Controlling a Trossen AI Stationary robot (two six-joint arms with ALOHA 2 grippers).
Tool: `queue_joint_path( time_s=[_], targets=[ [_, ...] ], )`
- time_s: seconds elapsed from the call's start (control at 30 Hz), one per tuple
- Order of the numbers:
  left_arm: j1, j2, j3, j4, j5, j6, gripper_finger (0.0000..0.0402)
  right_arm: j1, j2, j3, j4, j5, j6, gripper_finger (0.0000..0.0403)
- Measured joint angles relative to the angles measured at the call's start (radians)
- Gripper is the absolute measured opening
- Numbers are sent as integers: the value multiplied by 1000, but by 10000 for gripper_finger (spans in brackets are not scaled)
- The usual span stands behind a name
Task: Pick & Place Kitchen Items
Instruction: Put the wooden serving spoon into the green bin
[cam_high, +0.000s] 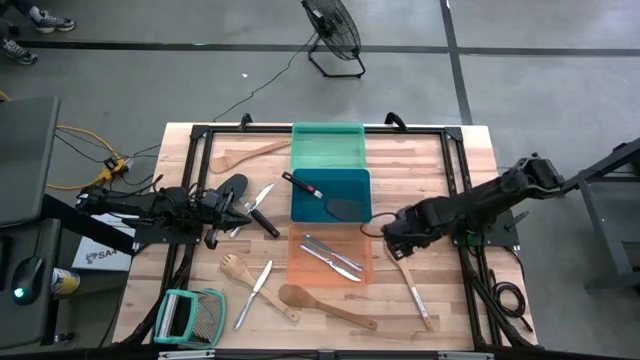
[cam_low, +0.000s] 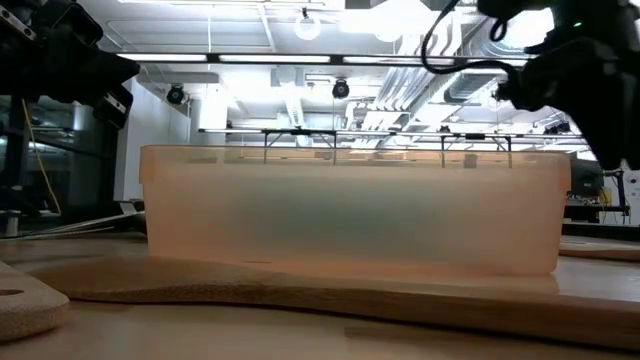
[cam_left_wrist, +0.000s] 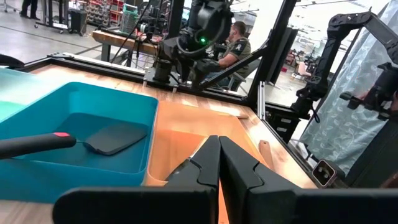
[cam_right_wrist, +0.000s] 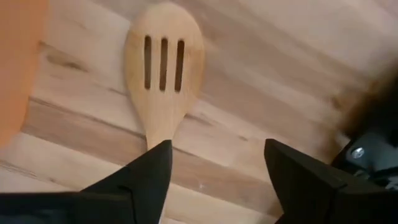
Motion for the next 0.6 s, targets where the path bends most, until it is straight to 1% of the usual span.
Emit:
queue_joint_path(
  time_s=[0.13,0.23,0.4,0.6],
  targets=[
    [0,0,0,0,0,0,0,65,0,-46,97,-47,70,259],
    [0,0,0,0,0,0,0,108,0,-81,164,-62,125,257],
    [0,0,0,0,0,0,0,168,0,-123,228,-59,207,254],
    [0,0,0,0,0,0,0,209,30,-130,289,-37,233,254]
  ],
)
